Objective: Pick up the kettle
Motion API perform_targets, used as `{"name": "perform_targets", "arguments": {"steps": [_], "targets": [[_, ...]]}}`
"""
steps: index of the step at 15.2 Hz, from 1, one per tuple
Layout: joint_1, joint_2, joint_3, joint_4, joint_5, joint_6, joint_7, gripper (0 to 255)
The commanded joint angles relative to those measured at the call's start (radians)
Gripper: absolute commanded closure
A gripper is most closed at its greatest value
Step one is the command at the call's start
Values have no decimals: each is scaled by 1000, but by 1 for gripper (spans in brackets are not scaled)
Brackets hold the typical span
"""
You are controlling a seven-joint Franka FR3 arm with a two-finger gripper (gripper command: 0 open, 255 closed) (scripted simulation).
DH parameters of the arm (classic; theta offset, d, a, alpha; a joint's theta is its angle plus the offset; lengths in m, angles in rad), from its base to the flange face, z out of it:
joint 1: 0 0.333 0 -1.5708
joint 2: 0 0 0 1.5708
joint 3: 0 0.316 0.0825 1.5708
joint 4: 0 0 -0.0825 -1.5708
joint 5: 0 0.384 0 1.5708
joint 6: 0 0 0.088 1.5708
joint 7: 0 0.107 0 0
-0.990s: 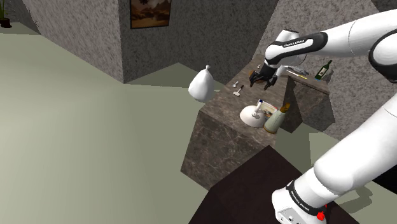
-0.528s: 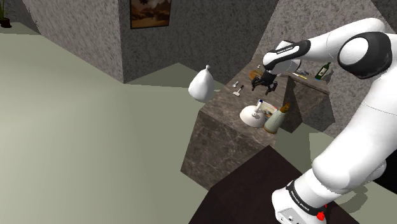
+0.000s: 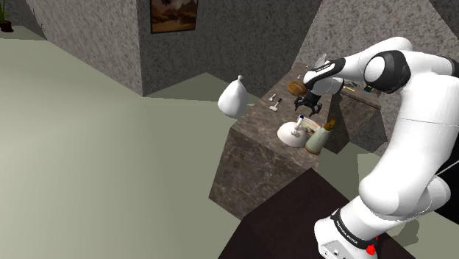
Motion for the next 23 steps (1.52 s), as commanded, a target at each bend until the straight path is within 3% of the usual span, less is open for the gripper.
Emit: {"name": "perform_targets", "arguments": {"steps": [1,10,11,23], "targets": [[-29,54,-1,40,27,8,6,0],[-43,121,18,36,51,78,-7,0],[-42,119,18,34,50,79,-7,255],[-37,93,10,36,41,51,-2,255]]}}
